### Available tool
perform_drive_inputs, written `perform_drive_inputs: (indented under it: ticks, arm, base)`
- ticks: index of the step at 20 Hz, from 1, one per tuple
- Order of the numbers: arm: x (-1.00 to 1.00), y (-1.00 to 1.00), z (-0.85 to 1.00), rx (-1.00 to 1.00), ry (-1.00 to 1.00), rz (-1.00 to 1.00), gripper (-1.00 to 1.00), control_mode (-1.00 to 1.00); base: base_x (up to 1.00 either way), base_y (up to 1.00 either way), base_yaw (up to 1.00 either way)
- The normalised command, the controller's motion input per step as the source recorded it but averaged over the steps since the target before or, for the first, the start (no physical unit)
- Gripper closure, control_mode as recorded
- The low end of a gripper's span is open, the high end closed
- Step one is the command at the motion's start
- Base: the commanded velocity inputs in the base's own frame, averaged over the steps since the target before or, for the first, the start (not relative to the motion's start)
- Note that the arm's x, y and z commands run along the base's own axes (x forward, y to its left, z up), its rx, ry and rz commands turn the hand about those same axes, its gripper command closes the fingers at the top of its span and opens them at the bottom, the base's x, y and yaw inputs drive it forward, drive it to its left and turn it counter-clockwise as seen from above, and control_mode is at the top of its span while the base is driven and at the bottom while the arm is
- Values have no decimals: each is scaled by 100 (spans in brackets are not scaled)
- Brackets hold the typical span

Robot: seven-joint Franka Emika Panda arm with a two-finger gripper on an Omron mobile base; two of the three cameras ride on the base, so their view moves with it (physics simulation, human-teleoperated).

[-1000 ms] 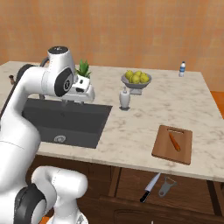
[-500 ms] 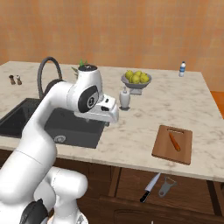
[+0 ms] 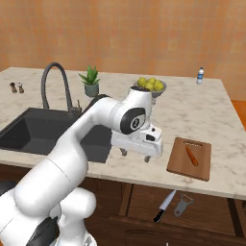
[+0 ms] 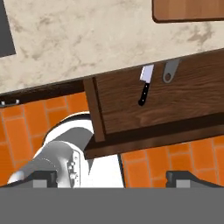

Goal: Place the appropriate cutting tool for cutting the carrot skin on the cutting board.

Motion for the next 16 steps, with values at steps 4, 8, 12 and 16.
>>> perform_drive_inputs:
  ticks: [4, 8, 12, 16]
  arm:
    - [-80, -100, -67, 5, -1, -2, -100, -100]
    - [-83, -100, -63, 2, -5, -2, -100, -100]
    - [-32, -100, -46, 3, 1, -3, -100, -100]
    - [0, -95, -46, 0, 12, 0, -100, -100]
  base:
    - [0, 0, 0]
    - [0, 0, 0]
    - [0, 0, 0]
    - [0, 0, 0]
